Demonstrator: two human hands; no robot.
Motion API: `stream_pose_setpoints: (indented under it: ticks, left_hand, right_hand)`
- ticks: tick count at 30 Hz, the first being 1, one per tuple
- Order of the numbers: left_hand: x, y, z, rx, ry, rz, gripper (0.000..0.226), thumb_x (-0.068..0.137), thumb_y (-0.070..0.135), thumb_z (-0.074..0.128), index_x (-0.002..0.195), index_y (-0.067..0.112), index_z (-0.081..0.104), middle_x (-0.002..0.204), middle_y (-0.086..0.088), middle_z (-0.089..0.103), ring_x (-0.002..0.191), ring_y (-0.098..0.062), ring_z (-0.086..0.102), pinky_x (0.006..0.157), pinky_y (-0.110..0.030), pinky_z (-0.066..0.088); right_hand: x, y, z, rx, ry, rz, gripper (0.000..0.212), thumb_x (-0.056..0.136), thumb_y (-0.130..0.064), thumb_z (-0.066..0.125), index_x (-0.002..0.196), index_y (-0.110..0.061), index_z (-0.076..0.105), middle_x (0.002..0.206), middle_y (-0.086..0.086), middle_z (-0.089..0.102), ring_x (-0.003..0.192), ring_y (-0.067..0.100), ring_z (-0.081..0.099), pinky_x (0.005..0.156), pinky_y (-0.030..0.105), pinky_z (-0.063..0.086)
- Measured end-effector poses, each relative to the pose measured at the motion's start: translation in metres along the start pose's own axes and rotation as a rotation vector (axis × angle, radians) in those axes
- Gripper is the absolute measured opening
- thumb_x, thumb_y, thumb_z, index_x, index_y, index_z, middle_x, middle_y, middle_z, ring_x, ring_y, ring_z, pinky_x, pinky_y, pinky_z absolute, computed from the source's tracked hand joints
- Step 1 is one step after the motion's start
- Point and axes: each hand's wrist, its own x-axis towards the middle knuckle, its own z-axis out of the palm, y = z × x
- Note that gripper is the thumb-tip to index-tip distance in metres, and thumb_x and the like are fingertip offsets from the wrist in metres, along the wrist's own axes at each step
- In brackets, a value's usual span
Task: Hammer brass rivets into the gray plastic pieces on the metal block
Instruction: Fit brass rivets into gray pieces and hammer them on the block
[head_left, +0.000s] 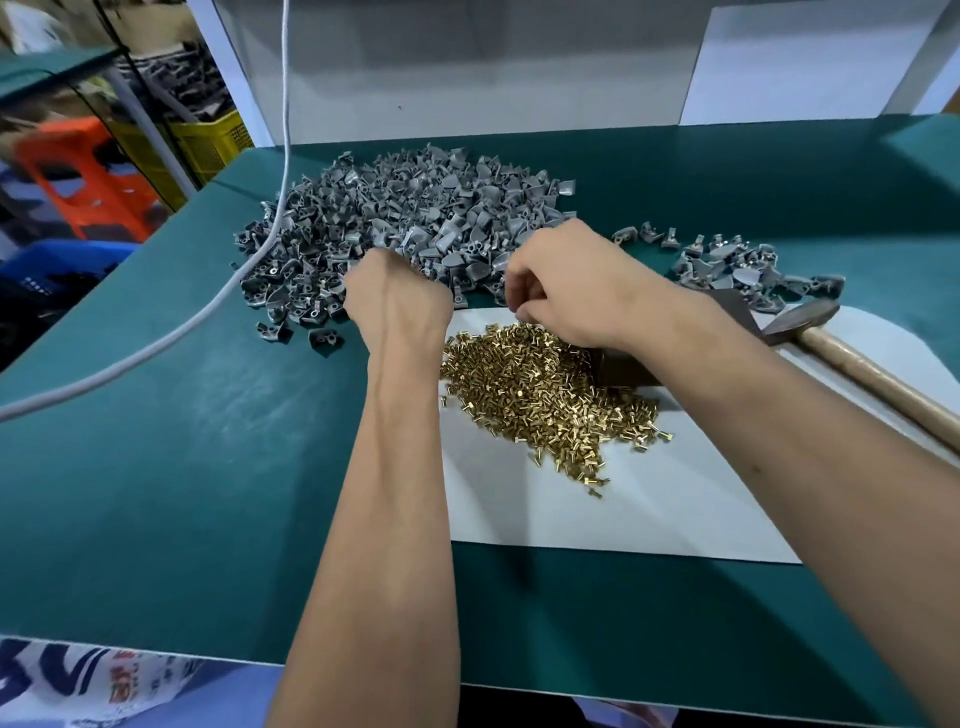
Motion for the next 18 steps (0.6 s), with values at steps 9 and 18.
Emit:
stream_pose_setpoints:
  ticks: [9,18]
  left_hand:
    - [-0.019,0.029,0.017,-0.37,-0.036,0.293,0.008,0.094,0.013,0.072,0.099,0.015,0.079,0.085,0.011,0.071,0.076,0.002,0.066,0.082,-0.023,0.059]
    - [-0.055,0.05,0.049,-0.886,-0.465,0.361,0.036,0.076,-0.002,0.086,0.108,0.008,0.072,0.102,-0.007,0.079,0.099,-0.017,0.075,0.095,-0.034,0.059]
  right_hand:
    - [-0.053,0.04,-0.005,0.221,0.303,0.047,0.017,0.091,-0.015,0.075,0.097,-0.03,0.081,0.092,-0.019,0.066,0.093,0.003,0.062,0.089,0.012,0.04]
    - [-0.1,0.088,-0.011,0.393,0.714,0.179,0.028,0.082,-0.009,0.078,0.107,-0.021,0.071,0.083,-0.009,0.075,0.084,0.007,0.073,0.089,0.023,0.055]
